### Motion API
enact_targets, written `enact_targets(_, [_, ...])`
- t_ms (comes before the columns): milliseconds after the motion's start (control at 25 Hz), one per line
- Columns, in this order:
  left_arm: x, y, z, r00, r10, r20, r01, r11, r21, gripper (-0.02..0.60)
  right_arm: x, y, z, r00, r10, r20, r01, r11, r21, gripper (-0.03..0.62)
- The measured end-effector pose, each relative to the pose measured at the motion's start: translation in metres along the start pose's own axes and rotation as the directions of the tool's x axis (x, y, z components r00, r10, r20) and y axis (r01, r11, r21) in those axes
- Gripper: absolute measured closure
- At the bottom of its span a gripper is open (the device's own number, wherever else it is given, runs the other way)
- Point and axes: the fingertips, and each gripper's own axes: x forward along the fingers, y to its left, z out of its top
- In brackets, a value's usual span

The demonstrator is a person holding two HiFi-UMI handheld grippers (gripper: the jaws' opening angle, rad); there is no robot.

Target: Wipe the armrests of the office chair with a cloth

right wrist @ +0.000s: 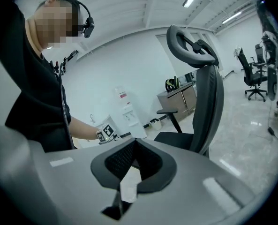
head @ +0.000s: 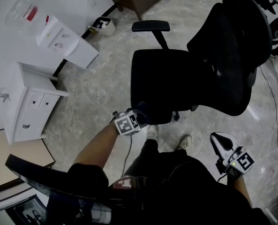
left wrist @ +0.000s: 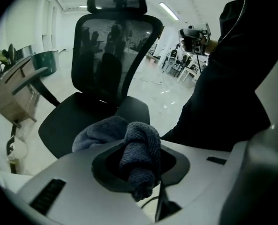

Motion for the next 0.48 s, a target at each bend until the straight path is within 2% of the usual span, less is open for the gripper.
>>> enact_targets(80, [-0.011, 0.023, -0.012, 1.000, 0.014, 0.015, -0.013, 0.998, -0.068, 0.494, 0.002, 0.002, 0.000, 1.000, -0.003, -0.004, 0.003, 1.000, -0.003, 0.597])
enact_targets(120, [-0.016, 0.036, -0.016, 0.998, 0.008, 0.057, 0.001, 0.990, -0.143, 0.494, 0.003, 0.003, 0.000, 1.000, -0.006, -0.009, 0.006, 1.000, -0.003, 0.597])
enact_targets(160, [-0.022, 0.050, -0.018, 0.992, 0.001, 0.123, 0.030, 0.968, -0.249, 0.494, 0.004, 0.004, -0.001, 1.000, -0.008, -0.016, 0.008, 1.000, -0.002, 0.599])
enact_targets(200, [-0.029, 0.067, -0.019, 0.978, 0.007, 0.206, 0.072, 0.925, -0.373, 0.494, 0.004, 0.004, -0.003, 1.000, -0.011, -0.023, 0.011, 1.000, 0.000, 0.597])
enact_targets(240, [-0.036, 0.087, -0.019, 0.956, 0.030, 0.293, 0.125, 0.859, -0.497, 0.494, 0.005, 0.003, -0.004, 0.999, -0.014, -0.029, 0.014, 1.000, 0.002, 0.597])
enact_targets(280, [-0.044, 0.106, -0.019, 0.926, 0.066, 0.372, 0.186, 0.778, -0.601, 0.494, 0.005, 0.001, -0.006, 0.999, -0.017, -0.035, 0.017, 1.000, 0.004, 0.598])
enact_targets(320, [-0.053, 0.123, -0.021, 0.893, 0.109, 0.437, 0.244, 0.698, -0.673, 0.494, 0.005, 0.000, -0.009, 0.999, -0.022, -0.040, 0.022, 1.000, 0.007, 0.597])
enact_targets(360, [-0.062, 0.137, -0.028, 0.859, 0.161, 0.486, 0.287, 0.635, -0.717, 0.494, 0.005, -0.001, -0.011, 0.999, -0.028, -0.047, 0.029, 1.000, 0.012, 0.597])
enact_targets(440, [-0.078, 0.159, -0.058, 0.785, 0.288, 0.548, 0.344, 0.534, -0.772, 0.494, 0.003, -0.002, -0.017, 0.997, -0.041, -0.062, 0.042, 0.999, 0.023, 0.597])
enact_targets(480, [-0.084, 0.165, -0.075, 0.730, 0.349, 0.588, 0.407, 0.469, -0.784, 0.494, 0.002, -0.003, -0.019, 0.997, -0.045, -0.069, 0.047, 0.999, 0.027, 0.597])
